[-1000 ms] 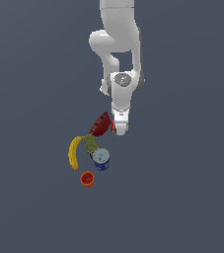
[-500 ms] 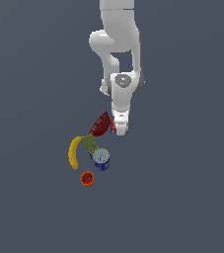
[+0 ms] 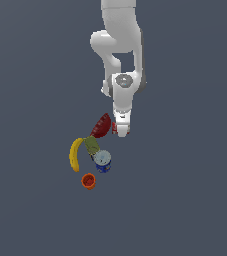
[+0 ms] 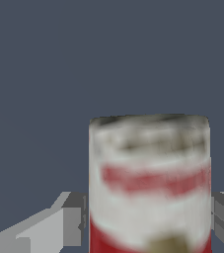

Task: Pick up a designated object from a clutter of objects.

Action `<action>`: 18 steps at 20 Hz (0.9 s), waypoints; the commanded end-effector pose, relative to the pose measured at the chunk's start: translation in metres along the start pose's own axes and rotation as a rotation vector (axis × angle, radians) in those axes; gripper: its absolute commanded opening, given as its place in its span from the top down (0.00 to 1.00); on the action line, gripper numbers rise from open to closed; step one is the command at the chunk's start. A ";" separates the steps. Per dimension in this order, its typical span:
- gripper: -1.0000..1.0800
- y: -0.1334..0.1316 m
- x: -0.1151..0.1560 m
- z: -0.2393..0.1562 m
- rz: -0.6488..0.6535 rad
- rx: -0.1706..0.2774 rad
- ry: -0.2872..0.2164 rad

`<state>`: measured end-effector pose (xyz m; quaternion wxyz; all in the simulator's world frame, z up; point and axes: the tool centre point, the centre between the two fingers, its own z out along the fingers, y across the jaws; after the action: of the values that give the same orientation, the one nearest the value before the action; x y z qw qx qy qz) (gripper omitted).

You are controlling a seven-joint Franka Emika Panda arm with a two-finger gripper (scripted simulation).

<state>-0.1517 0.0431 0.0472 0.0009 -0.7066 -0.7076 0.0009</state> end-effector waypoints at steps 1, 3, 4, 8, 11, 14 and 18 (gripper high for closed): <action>1.00 0.002 -0.002 -0.006 0.001 -0.004 0.000; 1.00 0.003 -0.004 -0.012 0.001 -0.004 0.000; 1.00 0.003 -0.005 -0.016 0.001 -0.004 0.000; 1.00 0.004 -0.011 -0.034 0.000 -0.004 0.000; 1.00 0.006 -0.017 -0.052 0.000 -0.004 0.001; 1.00 0.008 -0.023 -0.073 0.000 -0.004 0.002; 1.00 0.010 -0.033 -0.104 0.000 -0.004 0.004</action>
<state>-0.1433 0.0139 0.1376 0.0021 -0.7064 -0.7078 0.0002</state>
